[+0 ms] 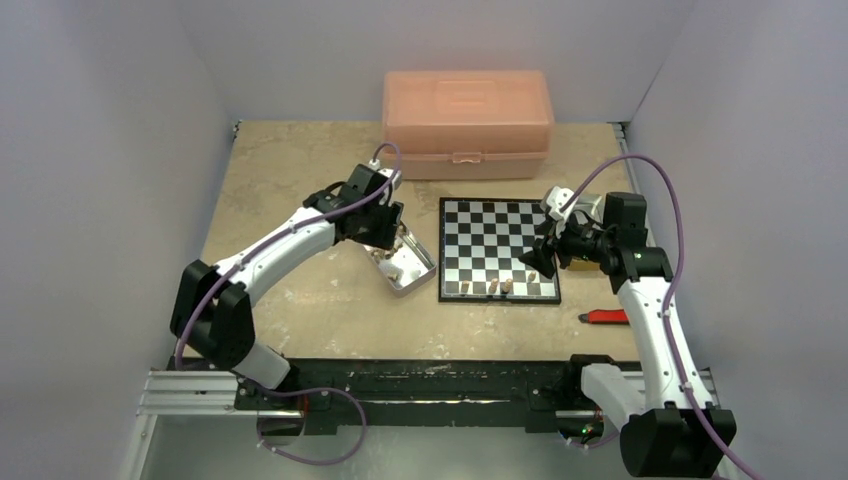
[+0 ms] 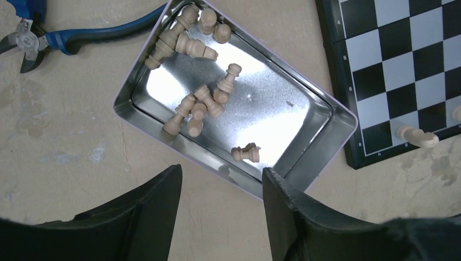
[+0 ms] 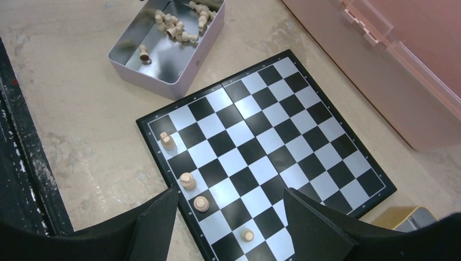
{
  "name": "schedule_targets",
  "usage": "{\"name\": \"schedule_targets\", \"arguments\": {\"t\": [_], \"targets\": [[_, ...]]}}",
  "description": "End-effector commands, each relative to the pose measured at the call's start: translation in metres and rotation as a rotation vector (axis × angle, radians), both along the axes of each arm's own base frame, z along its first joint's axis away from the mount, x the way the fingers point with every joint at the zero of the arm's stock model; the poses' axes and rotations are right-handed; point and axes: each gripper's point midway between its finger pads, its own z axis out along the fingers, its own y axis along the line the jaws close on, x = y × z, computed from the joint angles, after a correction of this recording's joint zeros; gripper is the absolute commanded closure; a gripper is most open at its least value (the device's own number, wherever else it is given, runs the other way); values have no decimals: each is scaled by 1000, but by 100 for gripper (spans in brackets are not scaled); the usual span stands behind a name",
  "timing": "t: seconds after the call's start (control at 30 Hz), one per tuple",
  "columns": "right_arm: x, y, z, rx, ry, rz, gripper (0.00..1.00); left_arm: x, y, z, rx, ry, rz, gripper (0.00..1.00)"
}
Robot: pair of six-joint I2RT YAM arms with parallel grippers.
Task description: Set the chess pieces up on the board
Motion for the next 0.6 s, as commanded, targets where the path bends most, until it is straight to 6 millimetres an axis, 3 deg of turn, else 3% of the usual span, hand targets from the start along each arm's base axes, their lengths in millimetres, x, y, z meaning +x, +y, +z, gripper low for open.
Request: {"name": "schedule_targets", "arguments": {"t": [0.0, 0.23, 0.57], "targets": [[-2, 0, 1, -4, -19, 8, 25, 20, 4, 3, 124, -28, -34, 49], [-2, -1, 0, -7, -15, 11, 25, 26, 4, -16, 207, 36, -76, 69], [-2, 0, -3, -8, -6, 15, 25, 34, -5, -42, 227, 98, -102, 70]]}}
